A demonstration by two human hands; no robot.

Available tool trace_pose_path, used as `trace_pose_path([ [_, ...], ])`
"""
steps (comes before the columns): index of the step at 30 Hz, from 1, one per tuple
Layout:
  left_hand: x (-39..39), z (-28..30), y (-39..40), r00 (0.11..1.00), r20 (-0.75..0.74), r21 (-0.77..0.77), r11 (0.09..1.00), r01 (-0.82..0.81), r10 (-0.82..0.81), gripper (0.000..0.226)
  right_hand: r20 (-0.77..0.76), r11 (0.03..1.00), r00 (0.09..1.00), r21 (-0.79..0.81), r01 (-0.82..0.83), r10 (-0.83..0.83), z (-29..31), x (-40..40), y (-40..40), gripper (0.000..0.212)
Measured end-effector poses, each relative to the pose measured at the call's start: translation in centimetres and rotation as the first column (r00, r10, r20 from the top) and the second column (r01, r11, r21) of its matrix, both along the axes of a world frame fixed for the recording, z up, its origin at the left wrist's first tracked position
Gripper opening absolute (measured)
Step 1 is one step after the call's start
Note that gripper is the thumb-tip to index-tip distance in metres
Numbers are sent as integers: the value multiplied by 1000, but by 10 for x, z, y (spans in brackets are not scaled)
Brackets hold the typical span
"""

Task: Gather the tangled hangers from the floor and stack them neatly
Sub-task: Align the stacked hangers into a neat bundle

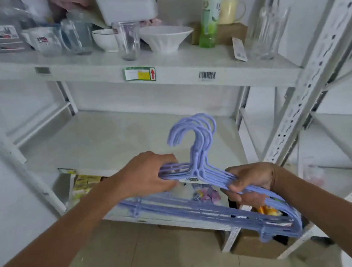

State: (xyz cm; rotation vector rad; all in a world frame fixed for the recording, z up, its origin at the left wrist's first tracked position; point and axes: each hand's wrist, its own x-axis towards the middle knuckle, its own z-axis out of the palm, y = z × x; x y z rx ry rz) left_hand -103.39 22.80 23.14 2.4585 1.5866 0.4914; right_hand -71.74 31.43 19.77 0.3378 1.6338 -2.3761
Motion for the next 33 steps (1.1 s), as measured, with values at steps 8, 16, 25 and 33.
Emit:
trace_pose_path([
  [8,-29,-49,119,989,145,-210,977,29,2,31,279,885,959,457,-89,-47,20,-45,155,28],
  [16,-58,-93,240,976,-181,63,992,-111,121,53,228,511,923,859,-41,-311,-46,-77,262,35],
  [25,-52,-175,317,847,-497,150,980,-130,188,28,-23,55,570,991,118,-822,-154,-101,278,39],
  [33,-48,-219,335,930,-123,26,938,-347,347,47,-166,-208,401,976,-62,-901,-189,-120,269,34],
])
